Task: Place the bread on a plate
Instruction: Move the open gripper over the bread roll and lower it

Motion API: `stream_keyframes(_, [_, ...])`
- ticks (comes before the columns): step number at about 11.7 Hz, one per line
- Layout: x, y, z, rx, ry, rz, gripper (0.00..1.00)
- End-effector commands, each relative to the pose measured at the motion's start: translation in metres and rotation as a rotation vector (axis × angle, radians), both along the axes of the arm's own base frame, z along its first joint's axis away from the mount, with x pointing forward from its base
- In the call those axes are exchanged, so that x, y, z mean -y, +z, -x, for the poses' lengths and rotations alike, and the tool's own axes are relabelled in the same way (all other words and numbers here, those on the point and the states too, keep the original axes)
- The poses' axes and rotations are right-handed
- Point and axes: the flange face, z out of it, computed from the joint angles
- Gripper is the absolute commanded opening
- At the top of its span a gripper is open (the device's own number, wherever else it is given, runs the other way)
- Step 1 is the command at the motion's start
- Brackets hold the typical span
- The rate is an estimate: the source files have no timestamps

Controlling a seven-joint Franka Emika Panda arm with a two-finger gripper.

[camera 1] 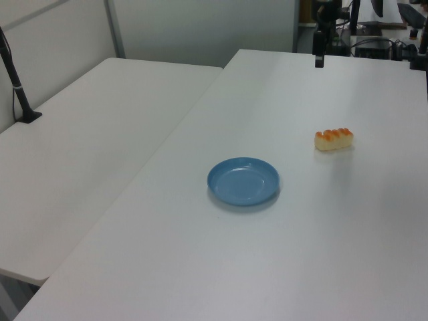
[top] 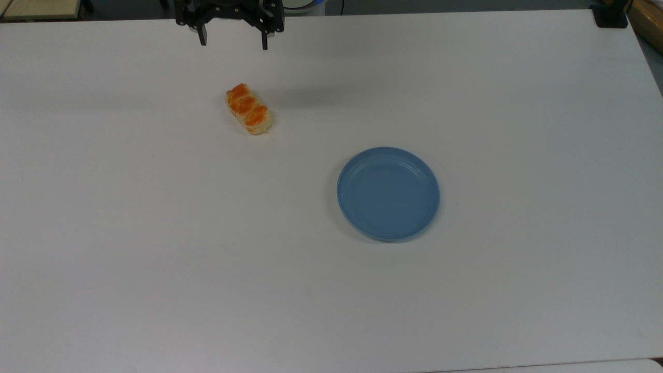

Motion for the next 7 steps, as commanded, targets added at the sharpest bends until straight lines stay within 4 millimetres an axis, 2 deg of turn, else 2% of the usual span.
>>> stream_keyframes(1, [-0.002,0.0033,0.0022,-0.007,-0.034,-0.066,1.0])
stream_keyframes(7, [-0.0021,0.0033,0.0022,-0.006,-0.038,-0.077,1.0])
